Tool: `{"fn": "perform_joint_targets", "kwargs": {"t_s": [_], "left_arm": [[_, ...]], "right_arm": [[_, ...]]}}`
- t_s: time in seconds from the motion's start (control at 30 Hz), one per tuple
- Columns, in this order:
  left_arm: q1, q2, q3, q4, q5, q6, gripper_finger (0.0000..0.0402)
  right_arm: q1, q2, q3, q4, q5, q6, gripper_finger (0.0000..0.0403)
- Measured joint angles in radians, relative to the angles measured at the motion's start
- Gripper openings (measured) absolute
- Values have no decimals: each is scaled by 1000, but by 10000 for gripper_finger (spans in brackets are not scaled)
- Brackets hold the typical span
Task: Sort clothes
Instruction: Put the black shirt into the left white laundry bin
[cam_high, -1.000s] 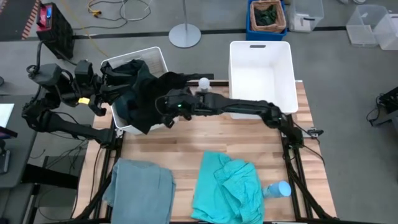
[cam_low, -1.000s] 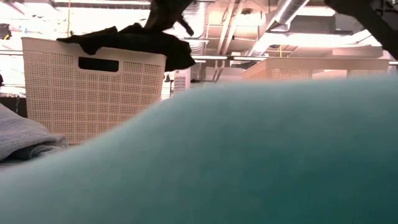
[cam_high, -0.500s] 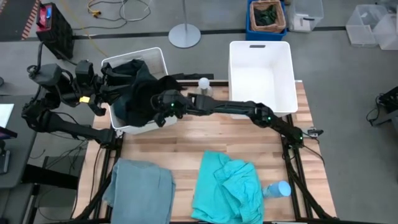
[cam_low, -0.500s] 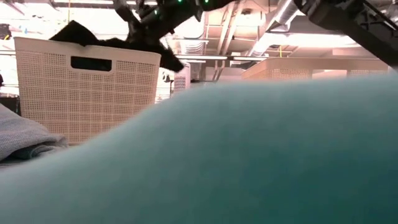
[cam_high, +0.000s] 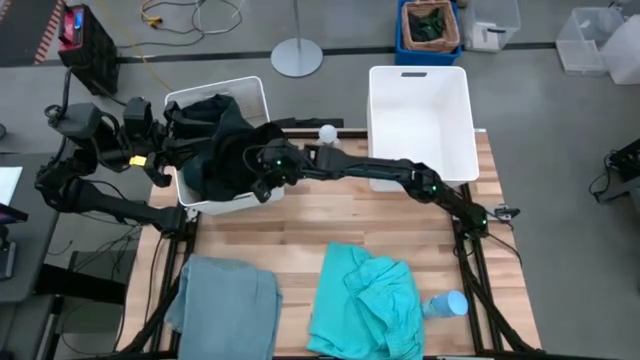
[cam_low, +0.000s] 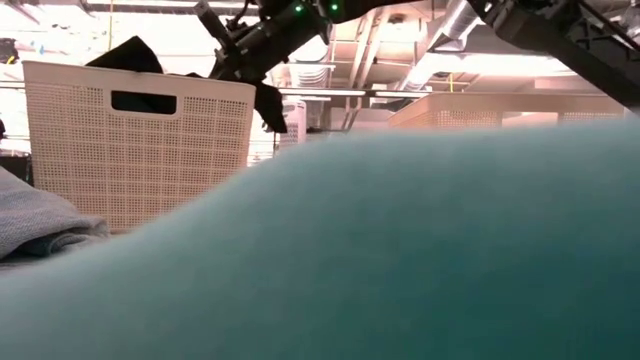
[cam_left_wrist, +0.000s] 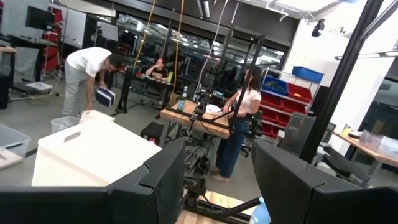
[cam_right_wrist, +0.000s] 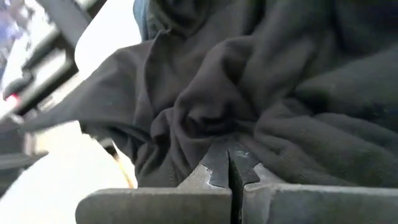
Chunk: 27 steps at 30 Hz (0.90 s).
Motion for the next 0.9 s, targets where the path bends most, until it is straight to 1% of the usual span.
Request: {"fn": "perform_joint_targets", "kwargs": {"t_s": [0.07, 0.2, 0.27, 0.37, 0.47, 0.53, 0.6, 0.67, 0.73, 0.8, 0.9], "left_arm": [[0, 0, 0, 0, 0, 0, 180], [0, 0, 0, 1, 0, 0, 180], [0, 0, 0, 1, 0, 0, 180], [0, 0, 0, 1, 0, 0, 180], [0, 0, 0, 1, 0, 0, 180], [0, 0, 0, 1, 0, 0, 180], [0, 0, 0, 1, 0, 0, 180], [0, 0, 0, 2, 0, 0, 180], [0, 0, 0, 1, 0, -1, 180], [0, 0, 0, 2, 0, -2, 180], [0, 0, 0, 2, 0, -6, 180]], "right_arm": [[13, -11, -3, 44, 7, -73, 1], [31, -27, -9, 134, 44, -127, 3], [36, -35, -10, 181, 47, -184, 3], [42, -44, -6, 201, 47, -266, 3], [48, -43, -6, 179, 55, -360, 11], [57, -42, -7, 173, 95, -472, 23], [68, -43, -6, 189, 128, -640, 38], [76, -43, -6, 201, 142, -805, 47], [80, -43, -6, 203, 146, -909, 49], [80, -43, -5, 177, 163, -926, 48], [70, -44, -5, 97, 168, -870, 44]]}}
